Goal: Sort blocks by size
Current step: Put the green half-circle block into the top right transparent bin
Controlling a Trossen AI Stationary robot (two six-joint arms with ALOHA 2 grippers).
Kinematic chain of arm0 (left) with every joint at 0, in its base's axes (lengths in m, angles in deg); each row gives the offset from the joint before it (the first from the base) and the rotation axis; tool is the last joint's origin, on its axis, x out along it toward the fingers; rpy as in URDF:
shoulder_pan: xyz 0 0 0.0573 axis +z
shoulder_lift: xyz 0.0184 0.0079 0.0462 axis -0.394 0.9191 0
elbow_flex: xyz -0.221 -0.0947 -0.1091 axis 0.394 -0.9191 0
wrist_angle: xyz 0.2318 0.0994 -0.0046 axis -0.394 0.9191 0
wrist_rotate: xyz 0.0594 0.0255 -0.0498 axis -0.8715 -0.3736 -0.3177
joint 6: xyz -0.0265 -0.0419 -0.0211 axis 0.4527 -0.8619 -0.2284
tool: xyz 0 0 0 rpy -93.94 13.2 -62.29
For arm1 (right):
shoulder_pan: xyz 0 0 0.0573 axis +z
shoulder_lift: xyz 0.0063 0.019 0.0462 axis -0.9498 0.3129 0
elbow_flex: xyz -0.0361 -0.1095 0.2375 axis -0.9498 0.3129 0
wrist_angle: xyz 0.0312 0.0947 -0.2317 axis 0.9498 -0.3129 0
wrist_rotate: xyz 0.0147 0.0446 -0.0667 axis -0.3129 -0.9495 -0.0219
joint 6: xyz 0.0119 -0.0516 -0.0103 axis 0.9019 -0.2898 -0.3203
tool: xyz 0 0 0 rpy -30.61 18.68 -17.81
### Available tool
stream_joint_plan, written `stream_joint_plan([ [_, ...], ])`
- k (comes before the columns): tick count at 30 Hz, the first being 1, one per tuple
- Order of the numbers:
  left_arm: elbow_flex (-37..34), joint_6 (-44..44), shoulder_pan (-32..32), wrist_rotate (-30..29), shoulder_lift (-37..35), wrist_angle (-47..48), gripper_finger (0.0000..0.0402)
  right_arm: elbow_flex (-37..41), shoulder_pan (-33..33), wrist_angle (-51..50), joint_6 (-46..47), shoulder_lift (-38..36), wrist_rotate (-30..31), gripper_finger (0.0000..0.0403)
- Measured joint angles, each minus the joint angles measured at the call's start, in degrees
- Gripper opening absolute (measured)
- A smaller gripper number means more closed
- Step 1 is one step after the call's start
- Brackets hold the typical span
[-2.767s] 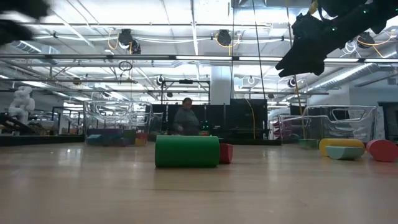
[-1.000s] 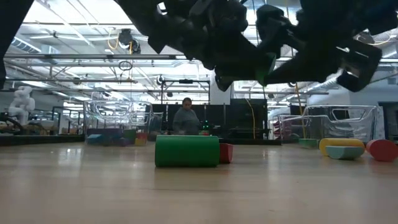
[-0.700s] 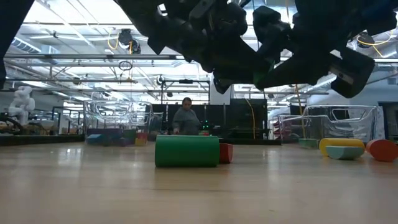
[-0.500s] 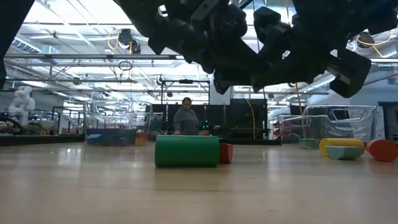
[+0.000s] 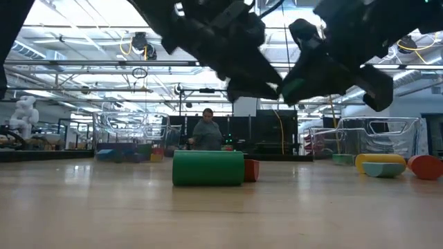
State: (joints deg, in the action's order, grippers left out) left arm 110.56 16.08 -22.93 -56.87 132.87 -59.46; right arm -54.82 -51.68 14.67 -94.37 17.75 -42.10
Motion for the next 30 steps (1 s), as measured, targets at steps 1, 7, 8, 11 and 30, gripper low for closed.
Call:
stream_joint_plan([
  [1,0.0,-0.2,0.4,-0.9,-1.1,2.8,0.02,0.1,-0.3,-1.9,0.1,-0.9,1.3,0.0066],
  [7,-0.1,-0.3,2.4,-6.1,-7.1,10.4,0.0201,0.0,-5.2,-13.0,6.4,-9.7,7.1,0.0066],
  [8,-0.1,-0.2,2.4,-6.9,-8.4,11.3,0.0201,0.1,-6.6,-15.8,8.6,-11.5,8.7,0.0067],
  [11,-0.1,-0.3,1.7,-11.1,-10.7,12.6,0.0201,0.1,-12.3,-22.8,17.5,-17.3,13.0,0.0068],
  [30,-0.5,-0.2,-7.3,-19.5,-7.3,13.8,0.02,0.1,-53.1,-49.2,51.1,-22.7,-2.7,0.0073],
])
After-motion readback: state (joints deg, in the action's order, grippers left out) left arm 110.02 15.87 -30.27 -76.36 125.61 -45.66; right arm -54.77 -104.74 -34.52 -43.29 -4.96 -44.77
